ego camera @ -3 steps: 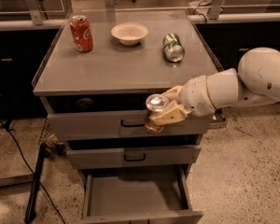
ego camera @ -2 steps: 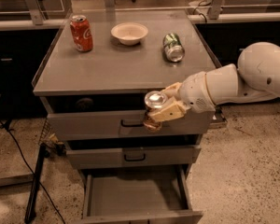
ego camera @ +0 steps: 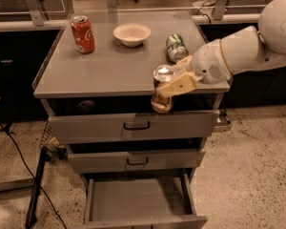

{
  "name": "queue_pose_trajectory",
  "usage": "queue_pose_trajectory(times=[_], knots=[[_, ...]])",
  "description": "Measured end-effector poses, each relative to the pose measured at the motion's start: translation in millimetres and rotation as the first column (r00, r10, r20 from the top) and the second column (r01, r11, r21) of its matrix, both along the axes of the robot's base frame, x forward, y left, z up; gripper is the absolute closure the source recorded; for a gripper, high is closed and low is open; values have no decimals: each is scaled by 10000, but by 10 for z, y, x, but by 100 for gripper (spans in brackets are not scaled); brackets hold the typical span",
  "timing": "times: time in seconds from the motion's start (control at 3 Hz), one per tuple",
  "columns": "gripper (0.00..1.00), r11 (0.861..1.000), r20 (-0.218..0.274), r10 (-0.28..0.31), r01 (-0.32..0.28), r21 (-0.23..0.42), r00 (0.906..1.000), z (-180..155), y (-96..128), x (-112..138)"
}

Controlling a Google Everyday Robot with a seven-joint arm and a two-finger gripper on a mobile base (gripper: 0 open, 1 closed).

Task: Pick orange can from bottom drawer and place on counter

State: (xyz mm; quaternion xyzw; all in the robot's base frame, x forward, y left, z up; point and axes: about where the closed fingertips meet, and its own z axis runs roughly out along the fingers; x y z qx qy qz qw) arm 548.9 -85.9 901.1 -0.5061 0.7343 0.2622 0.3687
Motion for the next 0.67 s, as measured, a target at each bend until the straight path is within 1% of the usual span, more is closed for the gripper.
queue_pose_trajectory(times=[0.33,0.67], knots=[[100,9998,348,-189,193,-87,9992,331,-66,165],[100,9998,771,-206,211,-53,9968,498,16,543]])
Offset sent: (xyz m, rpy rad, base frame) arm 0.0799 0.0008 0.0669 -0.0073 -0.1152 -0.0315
